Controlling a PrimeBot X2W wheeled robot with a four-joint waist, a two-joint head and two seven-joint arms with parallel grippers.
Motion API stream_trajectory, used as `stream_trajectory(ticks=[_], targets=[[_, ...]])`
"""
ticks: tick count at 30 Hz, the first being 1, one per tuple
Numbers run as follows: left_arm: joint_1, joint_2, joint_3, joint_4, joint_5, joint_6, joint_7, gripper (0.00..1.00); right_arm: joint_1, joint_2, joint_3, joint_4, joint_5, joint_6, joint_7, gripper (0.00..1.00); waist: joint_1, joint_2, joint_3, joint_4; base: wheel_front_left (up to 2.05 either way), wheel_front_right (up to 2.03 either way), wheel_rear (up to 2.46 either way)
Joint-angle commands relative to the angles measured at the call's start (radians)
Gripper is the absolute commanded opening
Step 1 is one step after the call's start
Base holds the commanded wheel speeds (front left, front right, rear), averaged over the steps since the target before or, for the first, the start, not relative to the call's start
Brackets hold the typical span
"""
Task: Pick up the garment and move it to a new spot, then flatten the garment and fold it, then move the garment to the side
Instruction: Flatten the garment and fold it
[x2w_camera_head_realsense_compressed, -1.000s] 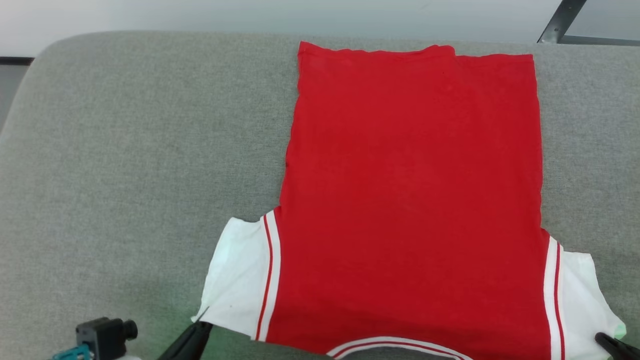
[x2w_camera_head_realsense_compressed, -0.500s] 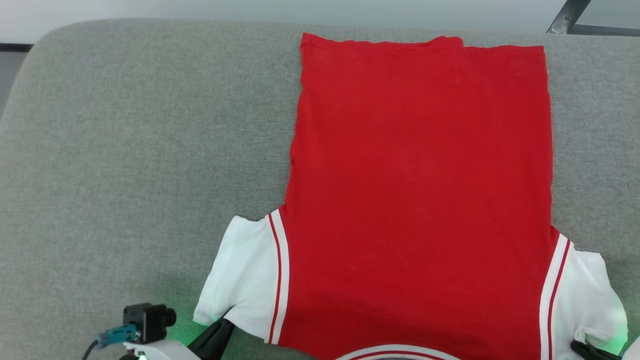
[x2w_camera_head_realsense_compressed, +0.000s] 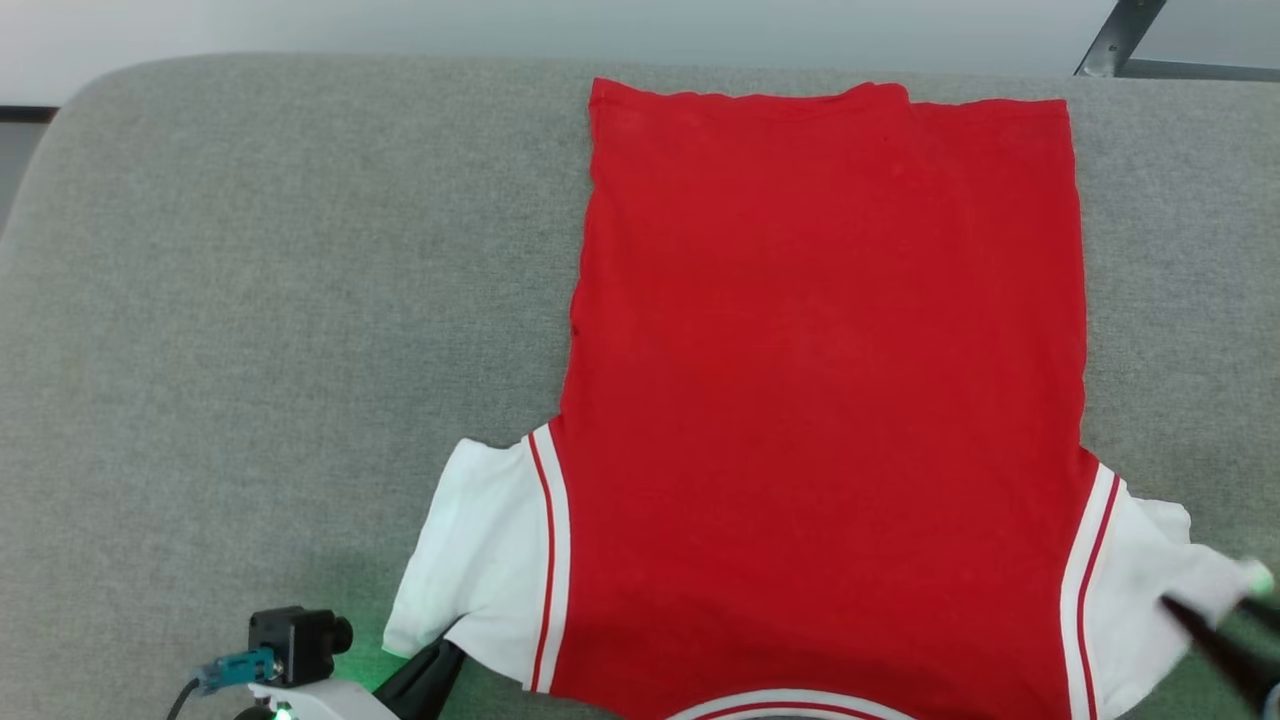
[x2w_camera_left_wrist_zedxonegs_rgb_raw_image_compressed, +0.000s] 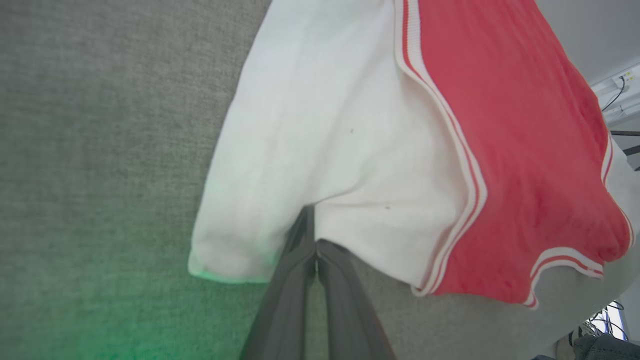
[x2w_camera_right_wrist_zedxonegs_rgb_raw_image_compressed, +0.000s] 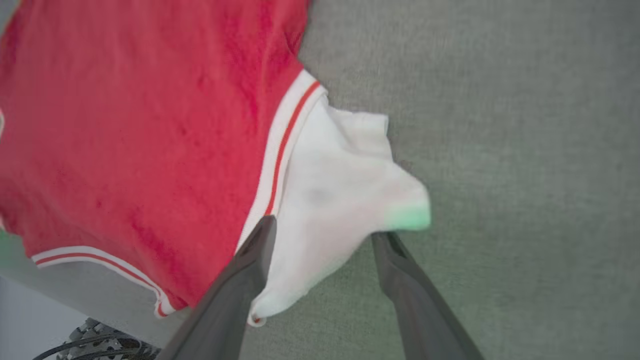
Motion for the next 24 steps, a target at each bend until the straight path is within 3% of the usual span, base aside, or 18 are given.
stream_trajectory(ticks=[1,5,10,17,24], targets=[[0.008,-0.007,-0.011,-0.007,0.001,0.006,0.008,0.0,-0.026,-0.022,-0.036,-0.051,0.03,-0.001,0.028,1.0,0.0,0.0,0.004,0.004,0.0,0.0,0.0],[-0.013,-0.003,-0.01,-0.052,0.019,0.014,0.008,0.0,-0.123,-0.088,-0.113,-0.131,0.052,-0.001,0.109,1.0,0.0,0.0,0.026,0.024,0.0,0.0,0.0],[-0.045,-0.007,-0.012,-0.095,0.037,0.018,0.013,0.0,-0.332,-0.136,-0.121,-0.087,0.046,-0.001,0.161,1.0,0.0,0.0,0.07,0.055,0.0,0.0,0.0],[-0.116,-0.033,-0.026,-0.135,0.08,0.002,0.023,0.0,-0.769,-0.167,0.046,0.23,-0.1,-0.001,0.157,1.0,0.0,0.0,0.165,0.128,0.0,0.0,0.0],[-0.176,-0.072,-0.042,-0.156,0.114,-0.018,0.021,0.0,-1.07,-0.2,0.191,0.587,-0.271,-0.001,0.155,1.0,0.0,0.0,0.254,0.205,0.0,0.0,0.0]])
